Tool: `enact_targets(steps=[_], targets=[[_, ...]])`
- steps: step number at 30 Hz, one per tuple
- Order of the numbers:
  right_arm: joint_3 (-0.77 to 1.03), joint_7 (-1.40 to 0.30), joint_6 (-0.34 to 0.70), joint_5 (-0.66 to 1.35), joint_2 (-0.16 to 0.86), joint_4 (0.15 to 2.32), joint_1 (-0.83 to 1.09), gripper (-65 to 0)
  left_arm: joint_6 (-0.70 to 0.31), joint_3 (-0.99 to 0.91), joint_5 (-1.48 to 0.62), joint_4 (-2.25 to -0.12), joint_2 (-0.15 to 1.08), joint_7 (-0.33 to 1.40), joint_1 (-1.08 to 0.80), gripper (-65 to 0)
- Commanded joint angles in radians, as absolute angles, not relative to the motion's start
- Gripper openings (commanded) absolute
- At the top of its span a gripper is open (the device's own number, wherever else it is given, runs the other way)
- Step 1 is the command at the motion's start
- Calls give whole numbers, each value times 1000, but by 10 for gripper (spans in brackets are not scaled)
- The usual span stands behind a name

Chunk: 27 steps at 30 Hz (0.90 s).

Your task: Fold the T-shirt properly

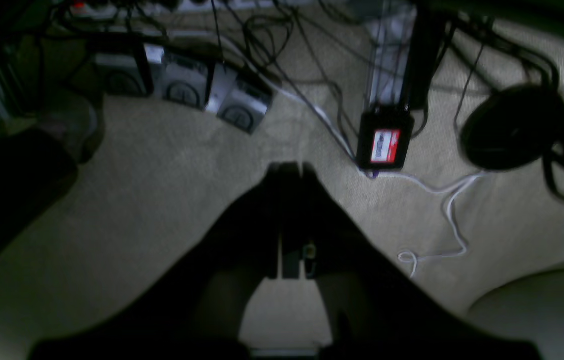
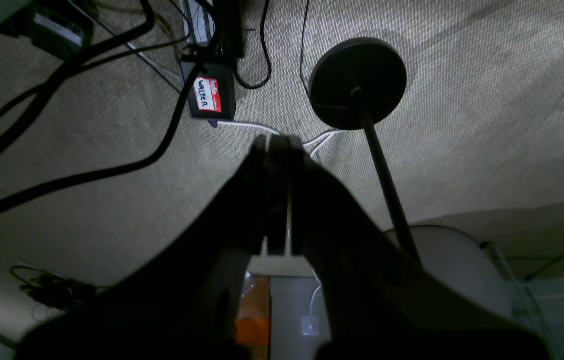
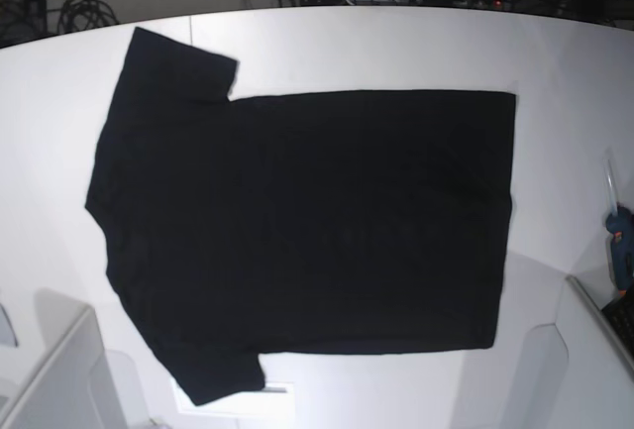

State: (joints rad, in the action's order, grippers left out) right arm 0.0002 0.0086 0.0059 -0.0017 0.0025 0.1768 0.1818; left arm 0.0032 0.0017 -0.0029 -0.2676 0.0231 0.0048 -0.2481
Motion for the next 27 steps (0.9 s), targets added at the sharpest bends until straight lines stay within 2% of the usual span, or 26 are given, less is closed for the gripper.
enact_targets(steps=[1, 9, 18, 22, 27], targets=[[-2, 7, -5, -4, 8, 177, 196, -650, 7, 4, -1, -275, 27, 2, -248, -650], [15, 1, -5, 2, 38, 246, 265, -650, 5, 5, 5, -295, 73, -7, -303, -650], [242, -131, -5, 2, 31, 742, 538, -650, 5, -10, -27, -769, 163, -7, -599, -650], [288, -182, -5, 2, 7, 1001, 661, -650, 5, -10, -203, -955, 216, -7, -719, -650], [433, -275, -5, 2, -59, 1257, 730, -650, 7, -10, -377, -1202, 305, -7, -872, -650]])
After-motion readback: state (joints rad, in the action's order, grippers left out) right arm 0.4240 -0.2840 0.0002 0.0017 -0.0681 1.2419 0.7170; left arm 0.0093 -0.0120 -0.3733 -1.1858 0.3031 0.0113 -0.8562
